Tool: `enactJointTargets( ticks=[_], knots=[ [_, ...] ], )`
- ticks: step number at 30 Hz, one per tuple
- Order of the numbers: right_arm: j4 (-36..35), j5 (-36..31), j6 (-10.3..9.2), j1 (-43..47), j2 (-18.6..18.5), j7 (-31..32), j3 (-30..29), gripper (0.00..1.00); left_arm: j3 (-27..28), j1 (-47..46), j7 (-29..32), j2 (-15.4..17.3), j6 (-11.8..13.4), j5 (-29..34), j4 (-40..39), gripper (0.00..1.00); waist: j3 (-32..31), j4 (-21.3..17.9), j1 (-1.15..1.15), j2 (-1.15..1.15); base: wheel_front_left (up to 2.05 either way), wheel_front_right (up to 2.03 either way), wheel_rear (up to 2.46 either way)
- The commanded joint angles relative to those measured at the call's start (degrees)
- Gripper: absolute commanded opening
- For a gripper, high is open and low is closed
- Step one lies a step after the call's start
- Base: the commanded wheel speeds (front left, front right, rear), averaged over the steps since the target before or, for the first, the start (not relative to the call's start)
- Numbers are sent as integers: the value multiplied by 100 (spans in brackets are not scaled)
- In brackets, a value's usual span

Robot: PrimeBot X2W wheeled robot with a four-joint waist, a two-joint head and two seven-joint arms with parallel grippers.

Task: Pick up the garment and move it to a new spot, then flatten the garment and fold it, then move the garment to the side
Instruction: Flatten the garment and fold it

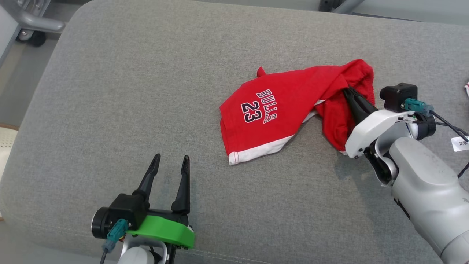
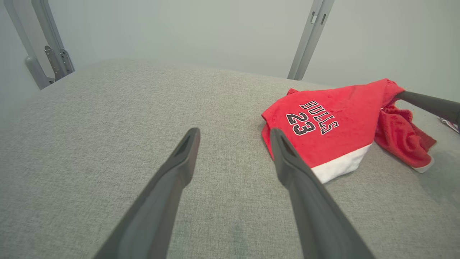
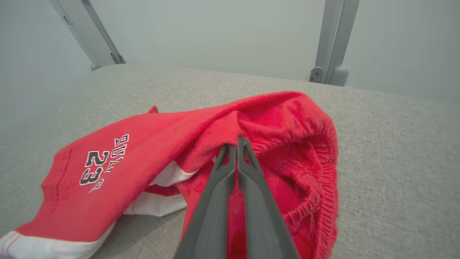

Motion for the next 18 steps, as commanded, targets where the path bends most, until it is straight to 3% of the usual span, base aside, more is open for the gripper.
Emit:
enactJointTargets(
  ticks=[1, 12, 13, 18],
  knots=[
    [-219, 23, -5, 68, -77, -43, 9, 0, 39, 47, -2, 4, 34, 45, -28, 100, -56, -150, 0, 41, 0, 0, 0],
    [-2671, -340, -5, 1156, -556, 18, -509, 0, 208, 209, -3, 5, 38, 100, -74, 100, -295, -747, 0, 41, 0, 0, 0],
    [-3237, -409, -5, 1420, -705, 214, -716, 0, 243, 241, -2, 5, 33, 97, -78, 100, -339, -863, 0, 41, 0, 0, 0],
    [-4585, -604, -5, 2143, -946, 1156, -1412, 0, 247, 277, -2, 6, 10, 96, -82, 100, -418, -1017, 0, 41, 0, 0, 0]
  ],
)
